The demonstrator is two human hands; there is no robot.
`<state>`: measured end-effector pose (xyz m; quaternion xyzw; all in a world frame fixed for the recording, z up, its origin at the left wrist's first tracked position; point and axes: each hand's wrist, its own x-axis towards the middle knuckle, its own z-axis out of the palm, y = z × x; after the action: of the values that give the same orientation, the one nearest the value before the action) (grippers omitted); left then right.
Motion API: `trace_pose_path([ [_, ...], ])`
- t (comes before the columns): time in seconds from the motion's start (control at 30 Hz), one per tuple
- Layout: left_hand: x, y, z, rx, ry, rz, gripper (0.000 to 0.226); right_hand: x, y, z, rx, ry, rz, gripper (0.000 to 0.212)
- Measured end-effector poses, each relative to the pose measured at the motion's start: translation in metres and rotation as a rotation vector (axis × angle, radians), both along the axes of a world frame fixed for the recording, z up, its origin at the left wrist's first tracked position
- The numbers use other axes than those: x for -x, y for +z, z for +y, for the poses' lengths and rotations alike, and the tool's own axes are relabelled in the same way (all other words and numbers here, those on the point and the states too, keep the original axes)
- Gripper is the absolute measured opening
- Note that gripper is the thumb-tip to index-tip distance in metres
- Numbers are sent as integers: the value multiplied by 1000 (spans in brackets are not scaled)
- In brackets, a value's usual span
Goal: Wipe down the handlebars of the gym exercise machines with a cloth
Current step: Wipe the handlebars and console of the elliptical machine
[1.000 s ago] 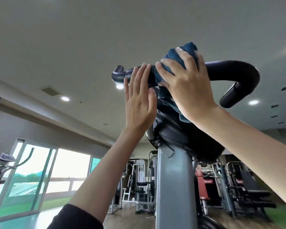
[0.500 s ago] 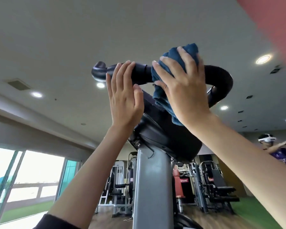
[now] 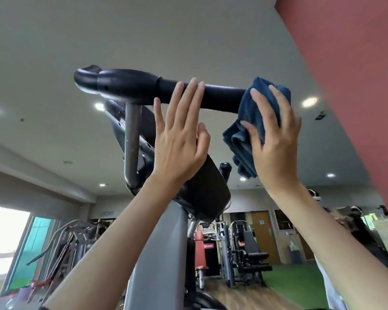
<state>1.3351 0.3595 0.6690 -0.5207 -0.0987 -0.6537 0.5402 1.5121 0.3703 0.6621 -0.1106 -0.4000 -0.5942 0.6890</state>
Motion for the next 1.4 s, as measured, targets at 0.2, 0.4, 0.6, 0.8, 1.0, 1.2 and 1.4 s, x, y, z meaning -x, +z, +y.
trace_pose_path([
  [0.2,-7,-2,0,27,-89,2,63,6,2,-8,-12,50,-40,45],
  [0.4,-22,-25,16,82,-149,-28,68,1,10,-2,-78,-65,-96,45],
  [0.6,-62,-66,40,272,-259,41,66,-14,0,4,-24,-90,-109,48],
  [0.8,-89,-74,55,430,-198,-102,66,-73,-20,-14,34,-609,-182,58],
  [1.0,-90,-73,73,432,-91,-225,64,-96,-16,-38,-60,-1160,-432,50],
  [1.2,-94,-71,78,410,-49,-290,65,-73,-10,-21,-144,-1791,-78,64],
  [1.4,-91,-69,93,336,47,-356,65,-33,-12,7,54,-1968,24,73],
])
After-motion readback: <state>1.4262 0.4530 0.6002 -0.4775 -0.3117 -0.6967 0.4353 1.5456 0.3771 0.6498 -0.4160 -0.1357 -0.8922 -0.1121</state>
